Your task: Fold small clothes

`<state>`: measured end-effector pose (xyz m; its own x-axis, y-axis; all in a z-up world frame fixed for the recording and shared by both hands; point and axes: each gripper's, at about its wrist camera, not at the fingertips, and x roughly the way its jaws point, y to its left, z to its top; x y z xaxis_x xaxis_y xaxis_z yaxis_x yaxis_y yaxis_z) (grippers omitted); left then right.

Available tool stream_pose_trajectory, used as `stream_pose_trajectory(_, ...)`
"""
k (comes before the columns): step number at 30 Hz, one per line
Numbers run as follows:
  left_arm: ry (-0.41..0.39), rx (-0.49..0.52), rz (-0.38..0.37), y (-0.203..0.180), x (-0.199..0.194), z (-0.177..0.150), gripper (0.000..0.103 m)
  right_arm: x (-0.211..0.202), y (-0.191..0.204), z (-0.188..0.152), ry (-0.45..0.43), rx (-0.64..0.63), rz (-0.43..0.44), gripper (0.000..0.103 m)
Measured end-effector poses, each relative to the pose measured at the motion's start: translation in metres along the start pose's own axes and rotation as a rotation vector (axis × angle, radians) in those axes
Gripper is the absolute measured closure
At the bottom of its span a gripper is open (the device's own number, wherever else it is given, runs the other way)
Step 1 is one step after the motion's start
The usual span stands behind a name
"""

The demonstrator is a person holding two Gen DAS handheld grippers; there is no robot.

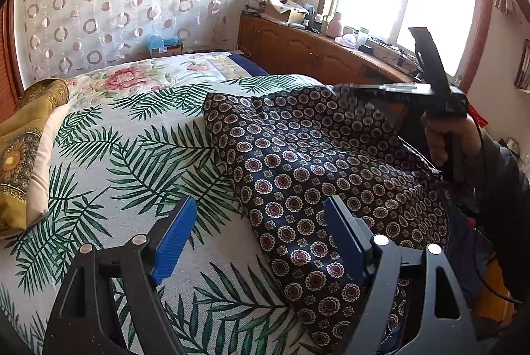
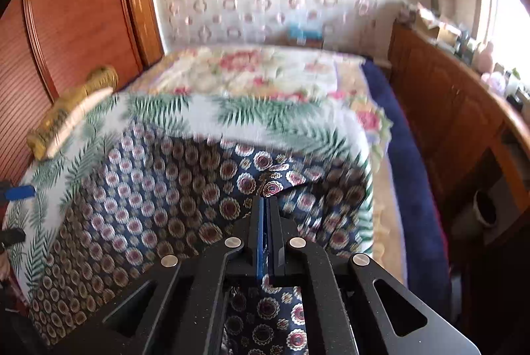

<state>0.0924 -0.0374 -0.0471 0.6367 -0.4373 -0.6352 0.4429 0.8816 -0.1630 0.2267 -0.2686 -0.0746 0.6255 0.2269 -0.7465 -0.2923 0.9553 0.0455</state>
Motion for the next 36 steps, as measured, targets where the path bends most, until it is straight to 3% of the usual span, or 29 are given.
stream_pose_trajectory(6,0.000,0.006,-0.003,-0.003,-0.001,0.001,0.023,-0.021,-0.007,0.008,-0.062,-0.003,-0.117,0.102)
stream_pose_trajectory(13,0.007,0.017,-0.005,-0.006,0.001,0.001,0.023,-0.009,-0.012,0.006,-0.026,-0.069,-0.233,0.102)
stream_pose_trajectory(19,0.018,0.028,-0.011,-0.010,0.003,-0.001,0.023,-0.005,-0.006,0.001,0.001,-0.041,-0.230,0.098)
stream_pose_trajectory(21,0.021,0.030,-0.018,-0.011,0.003,-0.001,0.023,-0.013,-0.006,-0.003,0.006,-0.048,-0.226,0.076)
stream_pose_trajectory(23,0.021,0.033,-0.006,-0.014,0.004,-0.002,0.023,-0.025,-0.002,-0.011,0.007,-0.050,-0.217,0.066)
stream_pose_trajectory(29,0.017,0.039,0.036,-0.020,0.007,-0.002,0.023,-0.069,0.015,-0.050,0.033,-0.053,-0.181,0.065)
stream_pose_trajectory(36,0.037,0.034,0.036,-0.024,0.012,-0.007,0.023,-0.098,0.031,-0.091,0.069,-0.032,-0.139,0.068)
